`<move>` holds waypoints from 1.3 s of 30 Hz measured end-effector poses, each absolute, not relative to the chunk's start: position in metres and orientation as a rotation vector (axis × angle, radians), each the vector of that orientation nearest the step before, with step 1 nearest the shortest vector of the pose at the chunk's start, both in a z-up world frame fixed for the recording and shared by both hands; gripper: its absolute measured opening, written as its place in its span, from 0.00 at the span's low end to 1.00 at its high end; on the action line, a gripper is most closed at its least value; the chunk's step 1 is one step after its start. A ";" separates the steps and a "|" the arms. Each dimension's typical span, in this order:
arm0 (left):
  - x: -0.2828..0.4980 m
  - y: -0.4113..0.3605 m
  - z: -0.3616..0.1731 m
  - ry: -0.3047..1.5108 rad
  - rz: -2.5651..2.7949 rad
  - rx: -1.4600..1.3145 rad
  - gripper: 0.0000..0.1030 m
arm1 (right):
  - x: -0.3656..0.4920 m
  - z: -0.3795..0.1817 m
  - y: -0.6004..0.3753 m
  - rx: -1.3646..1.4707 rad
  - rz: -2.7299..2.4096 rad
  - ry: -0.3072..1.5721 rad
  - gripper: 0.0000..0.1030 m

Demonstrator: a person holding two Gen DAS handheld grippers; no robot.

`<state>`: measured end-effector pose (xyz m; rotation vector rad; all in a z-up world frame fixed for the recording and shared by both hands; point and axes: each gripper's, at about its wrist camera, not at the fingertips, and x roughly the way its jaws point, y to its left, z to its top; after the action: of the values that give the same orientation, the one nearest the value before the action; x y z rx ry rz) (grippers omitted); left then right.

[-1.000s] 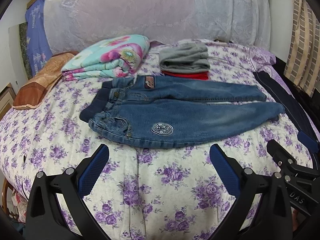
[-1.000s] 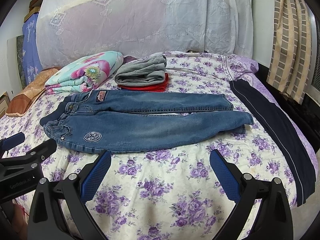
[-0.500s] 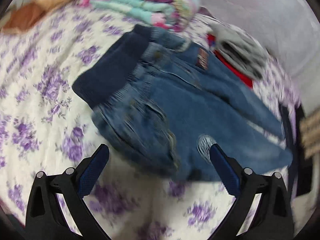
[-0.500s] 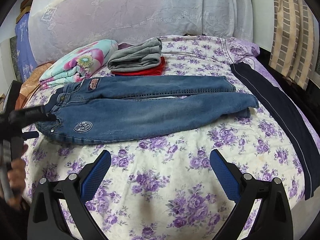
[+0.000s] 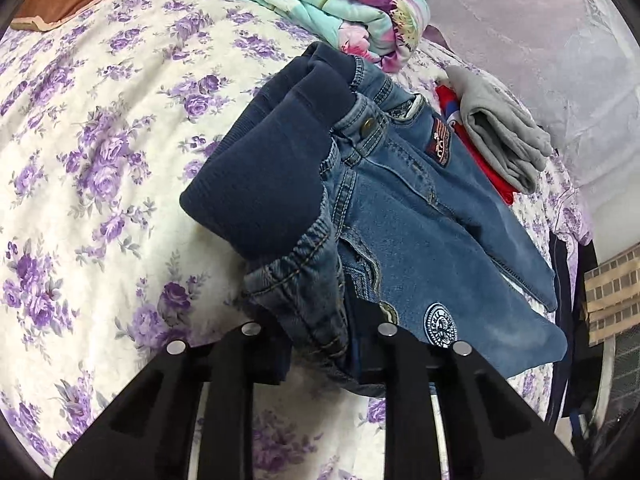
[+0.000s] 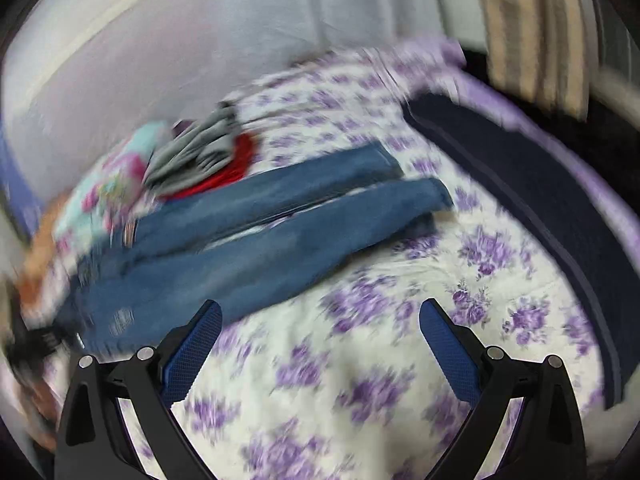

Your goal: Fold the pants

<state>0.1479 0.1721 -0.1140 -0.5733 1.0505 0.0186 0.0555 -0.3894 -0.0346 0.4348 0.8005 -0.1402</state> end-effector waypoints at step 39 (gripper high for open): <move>0.053 0.220 -0.049 0.893 0.050 -0.354 0.63 | 0.034 -0.059 -0.420 0.338 -0.413 0.858 0.79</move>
<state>0.0534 0.2204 -0.0492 -0.3535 0.8934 0.0504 0.0339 -0.4201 -0.0594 0.3376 0.8581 -0.4132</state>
